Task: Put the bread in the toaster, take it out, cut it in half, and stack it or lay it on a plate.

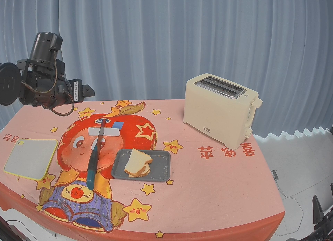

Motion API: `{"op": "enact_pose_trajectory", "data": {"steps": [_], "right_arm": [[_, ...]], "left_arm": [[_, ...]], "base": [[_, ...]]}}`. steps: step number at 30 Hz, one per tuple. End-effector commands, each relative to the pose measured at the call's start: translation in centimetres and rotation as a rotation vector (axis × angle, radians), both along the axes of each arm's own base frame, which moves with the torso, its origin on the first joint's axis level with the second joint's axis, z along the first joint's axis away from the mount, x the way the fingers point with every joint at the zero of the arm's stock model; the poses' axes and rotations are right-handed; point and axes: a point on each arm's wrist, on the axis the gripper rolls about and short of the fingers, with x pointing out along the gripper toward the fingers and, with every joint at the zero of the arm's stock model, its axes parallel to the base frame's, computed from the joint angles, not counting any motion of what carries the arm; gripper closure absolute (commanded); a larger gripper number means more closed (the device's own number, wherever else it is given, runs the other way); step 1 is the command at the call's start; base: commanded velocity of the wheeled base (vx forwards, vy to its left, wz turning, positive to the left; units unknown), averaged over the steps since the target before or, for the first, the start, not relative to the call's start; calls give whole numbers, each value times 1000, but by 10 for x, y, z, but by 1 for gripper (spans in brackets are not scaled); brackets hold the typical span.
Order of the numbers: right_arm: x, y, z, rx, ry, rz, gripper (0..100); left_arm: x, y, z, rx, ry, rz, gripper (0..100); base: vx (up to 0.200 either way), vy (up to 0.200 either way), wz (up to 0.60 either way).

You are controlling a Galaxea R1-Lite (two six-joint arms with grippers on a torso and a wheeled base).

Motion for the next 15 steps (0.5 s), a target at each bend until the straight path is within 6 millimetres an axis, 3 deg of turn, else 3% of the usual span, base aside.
{"op": "enact_pose_trajectory", "data": {"steps": [1,10,15], "right_arm": [[0,0,-5,0,0,1,0],[0,0,-5,0,0,1,0],[0,0,-5,0,0,1,0]], "left_arm": [[10,21,-17,28,-44,26,0],[30,35,-42,-30,-263,-38,0],[40,56,-48,-34,-358,-33,0]], "base": [[0,0,0],[0,0,0],[0,0,0]]}}
